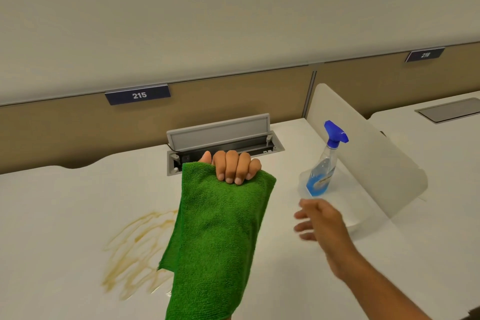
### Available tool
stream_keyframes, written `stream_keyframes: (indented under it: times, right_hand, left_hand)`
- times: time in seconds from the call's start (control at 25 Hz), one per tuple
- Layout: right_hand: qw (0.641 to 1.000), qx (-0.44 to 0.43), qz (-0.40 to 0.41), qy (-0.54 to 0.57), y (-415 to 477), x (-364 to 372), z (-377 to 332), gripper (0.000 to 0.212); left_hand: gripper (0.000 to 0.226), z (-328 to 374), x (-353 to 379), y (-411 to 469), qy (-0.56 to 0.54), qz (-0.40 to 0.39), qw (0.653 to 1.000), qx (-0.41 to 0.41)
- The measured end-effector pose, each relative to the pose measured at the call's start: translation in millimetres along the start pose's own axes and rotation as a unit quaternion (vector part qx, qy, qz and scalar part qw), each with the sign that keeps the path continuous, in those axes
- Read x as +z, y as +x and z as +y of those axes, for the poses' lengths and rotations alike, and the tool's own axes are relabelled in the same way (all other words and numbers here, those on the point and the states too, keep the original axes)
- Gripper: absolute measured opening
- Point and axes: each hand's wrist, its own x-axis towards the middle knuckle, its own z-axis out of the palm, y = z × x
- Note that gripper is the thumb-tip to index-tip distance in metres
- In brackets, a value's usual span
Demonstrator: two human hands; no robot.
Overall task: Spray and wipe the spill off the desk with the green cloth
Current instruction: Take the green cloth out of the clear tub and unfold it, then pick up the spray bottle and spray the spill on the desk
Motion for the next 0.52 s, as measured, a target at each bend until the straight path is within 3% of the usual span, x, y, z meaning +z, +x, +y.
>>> stream_keyframes:
  times: [0.08,0.16,0.32,0.4,0.52]
  right_hand:
    - [0.992,-0.042,0.115,-0.041,43.5,-23.5,-8.4,0.017]
    - [0.979,-0.075,0.165,-0.093,87.1,-45.3,-17.6,0.040]
    - [0.962,-0.098,0.144,-0.212,164.4,-69.8,-36.0,0.103]
    - [0.954,-0.112,0.124,-0.249,194.5,-78.3,-43.3,0.117]
    - [0.968,-0.136,0.068,-0.199,224.8,-89.0,-49.3,0.120]
  left_hand:
    - [0.048,-1.7,-1.0,3.0,-0.001,-0.001,1.000,0.001]
    - [0.048,-4.7,-3.0,6.6,-0.004,-0.001,1.000,0.000]
    - [0.049,-8.5,-11.3,13.3,0.002,0.017,1.000,0.001]
    - [0.050,-10.6,-14.6,18.7,0.005,0.027,1.000,0.008]
    - [0.051,-12.2,-18.7,24.7,0.011,0.050,0.999,0.013]
